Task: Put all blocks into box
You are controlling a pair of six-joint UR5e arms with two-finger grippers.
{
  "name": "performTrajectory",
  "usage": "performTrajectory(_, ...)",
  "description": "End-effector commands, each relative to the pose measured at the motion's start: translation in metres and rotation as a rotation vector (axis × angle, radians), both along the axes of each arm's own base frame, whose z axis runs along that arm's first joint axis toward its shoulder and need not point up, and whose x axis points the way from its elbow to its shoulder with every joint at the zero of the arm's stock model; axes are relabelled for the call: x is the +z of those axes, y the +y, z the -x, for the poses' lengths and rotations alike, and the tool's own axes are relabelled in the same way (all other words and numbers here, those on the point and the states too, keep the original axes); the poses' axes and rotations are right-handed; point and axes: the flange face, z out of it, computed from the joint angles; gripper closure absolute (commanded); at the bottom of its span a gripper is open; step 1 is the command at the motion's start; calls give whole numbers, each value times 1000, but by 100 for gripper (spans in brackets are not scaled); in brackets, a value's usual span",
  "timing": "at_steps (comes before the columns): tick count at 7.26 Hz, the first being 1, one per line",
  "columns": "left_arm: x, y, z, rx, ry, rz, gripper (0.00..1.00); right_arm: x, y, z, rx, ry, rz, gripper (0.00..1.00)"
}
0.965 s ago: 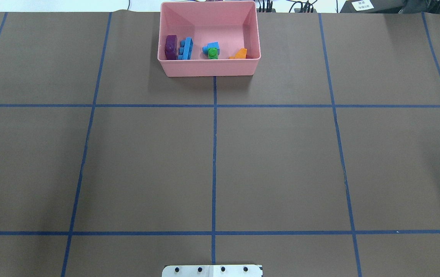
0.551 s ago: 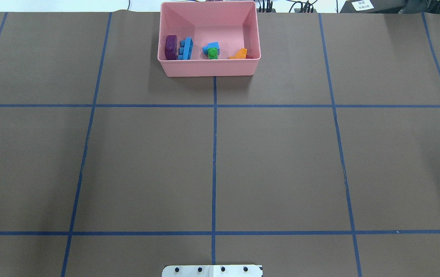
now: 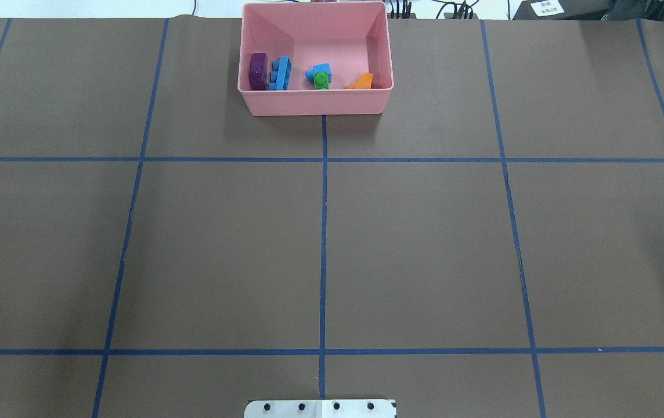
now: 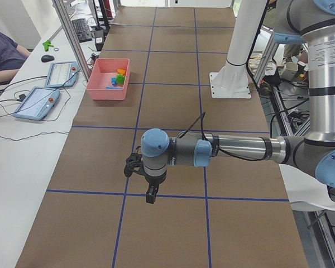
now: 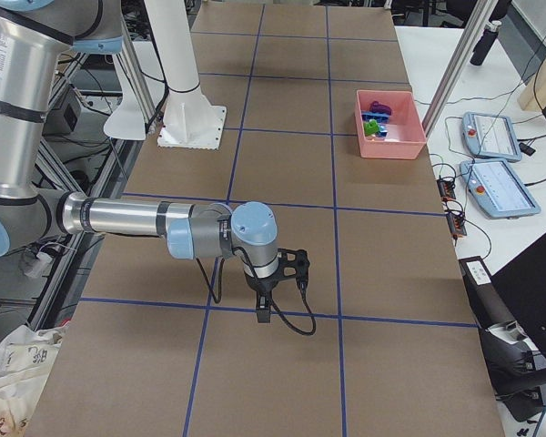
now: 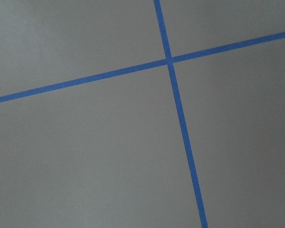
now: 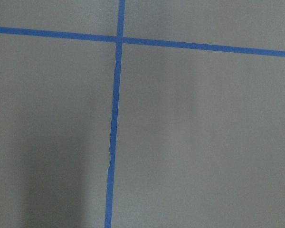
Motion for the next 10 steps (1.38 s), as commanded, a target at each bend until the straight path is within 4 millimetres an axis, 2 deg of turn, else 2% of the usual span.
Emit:
performTrajectory(1, 0, 0, 0, 0, 0, 0, 0, 3, 0, 0, -1, -3, 6, 0)
performTrajectory(10, 1, 1, 0, 0, 0, 3, 0, 9, 3, 10, -26, -6, 22, 0)
